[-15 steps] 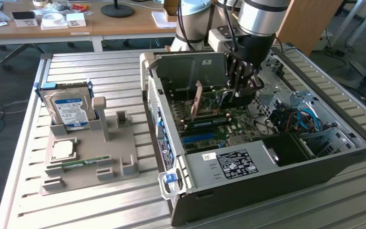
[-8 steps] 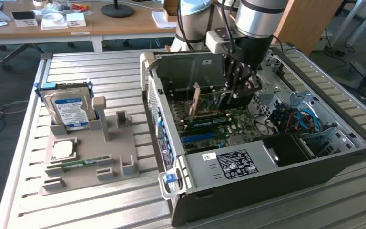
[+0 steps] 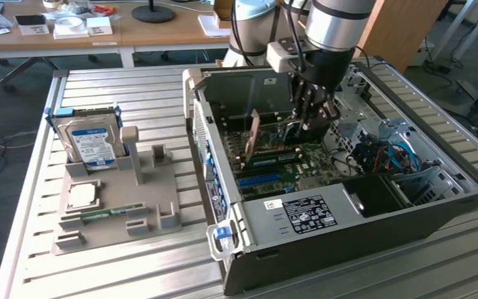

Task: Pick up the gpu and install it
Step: 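Insert the gpu into the slot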

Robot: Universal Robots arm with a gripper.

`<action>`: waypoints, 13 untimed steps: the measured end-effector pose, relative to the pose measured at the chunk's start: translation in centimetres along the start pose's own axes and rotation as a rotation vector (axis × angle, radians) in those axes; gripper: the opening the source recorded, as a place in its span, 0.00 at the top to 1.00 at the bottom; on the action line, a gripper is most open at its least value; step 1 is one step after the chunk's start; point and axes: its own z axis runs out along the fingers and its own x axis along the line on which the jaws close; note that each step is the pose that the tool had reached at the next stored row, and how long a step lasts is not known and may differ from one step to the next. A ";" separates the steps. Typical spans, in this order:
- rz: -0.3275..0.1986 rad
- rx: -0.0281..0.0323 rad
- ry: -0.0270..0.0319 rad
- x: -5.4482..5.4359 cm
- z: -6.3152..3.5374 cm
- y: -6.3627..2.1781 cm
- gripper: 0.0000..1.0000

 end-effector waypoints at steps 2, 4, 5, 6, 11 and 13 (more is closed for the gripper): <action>-0.002 0.0000 -0.0001 0.0 0.13 0.11 0.73; -0.003 0.0000 -0.0002 0.0 0.35 0.19 0.73; -0.004 -0.0001 -0.0002 0.0 0.45 0.23 0.73; -0.005 0.0000 -0.0002 0.0 0.52 0.25 0.73; -0.006 -0.0002 -0.0001 0.1 0.73 0.48 0.73; -0.006 -0.0001 -0.0003 0.1 0.75 0.53 0.73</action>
